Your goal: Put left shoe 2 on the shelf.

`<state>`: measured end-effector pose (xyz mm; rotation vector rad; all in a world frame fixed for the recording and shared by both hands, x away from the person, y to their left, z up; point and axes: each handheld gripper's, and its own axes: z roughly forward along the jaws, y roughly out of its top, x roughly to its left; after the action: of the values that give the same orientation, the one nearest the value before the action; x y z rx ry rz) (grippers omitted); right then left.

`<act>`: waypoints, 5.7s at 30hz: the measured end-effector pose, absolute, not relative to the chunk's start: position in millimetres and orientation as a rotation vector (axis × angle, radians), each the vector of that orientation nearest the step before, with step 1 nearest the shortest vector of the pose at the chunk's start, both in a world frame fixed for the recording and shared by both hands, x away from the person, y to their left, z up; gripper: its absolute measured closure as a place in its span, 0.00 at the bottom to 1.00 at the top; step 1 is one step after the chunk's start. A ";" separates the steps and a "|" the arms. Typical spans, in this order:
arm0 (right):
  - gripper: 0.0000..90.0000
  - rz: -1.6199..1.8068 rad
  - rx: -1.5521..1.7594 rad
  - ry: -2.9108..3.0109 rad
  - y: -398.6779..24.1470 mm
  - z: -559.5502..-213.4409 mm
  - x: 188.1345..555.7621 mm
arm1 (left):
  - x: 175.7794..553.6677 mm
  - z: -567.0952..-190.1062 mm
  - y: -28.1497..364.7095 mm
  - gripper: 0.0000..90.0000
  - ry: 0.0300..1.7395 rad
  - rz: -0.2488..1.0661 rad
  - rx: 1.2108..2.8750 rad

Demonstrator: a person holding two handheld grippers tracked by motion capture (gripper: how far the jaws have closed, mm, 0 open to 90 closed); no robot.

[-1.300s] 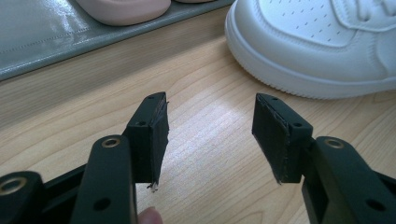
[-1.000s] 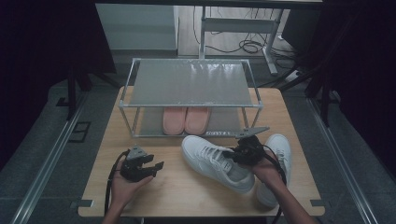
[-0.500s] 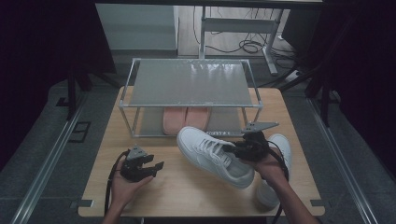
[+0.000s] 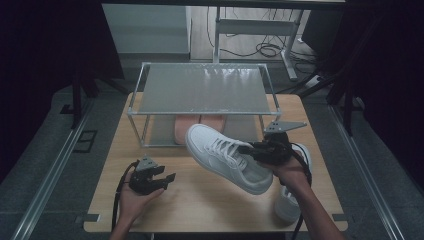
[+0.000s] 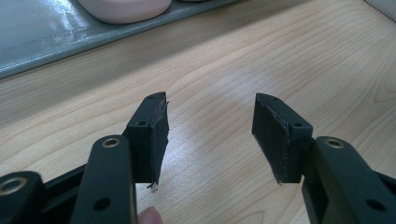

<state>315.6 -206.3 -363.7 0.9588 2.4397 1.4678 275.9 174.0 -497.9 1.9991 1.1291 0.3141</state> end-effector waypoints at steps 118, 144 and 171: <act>0.64 1.382 1.579 1.876 -93.8 -299.3 523.1 | 279.0 -501.5 180.9 0.52 1.118 0.285 1.975; 0.89 1.385 1.362 2.015 -138.5 -301.5 477.7 | 277.4 -500.9 179.6 0.52 1.127 0.299 1.980; 1.00 1.274 1.304 2.154 -143.2 -349.6 464.4 | 276.2 -502.4 174.6 0.52 1.116 0.299 2.004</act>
<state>464.4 -143.2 -349.6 1.3035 2.1540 1.2741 276.2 174.6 -502.4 2.0036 1.1159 0.2986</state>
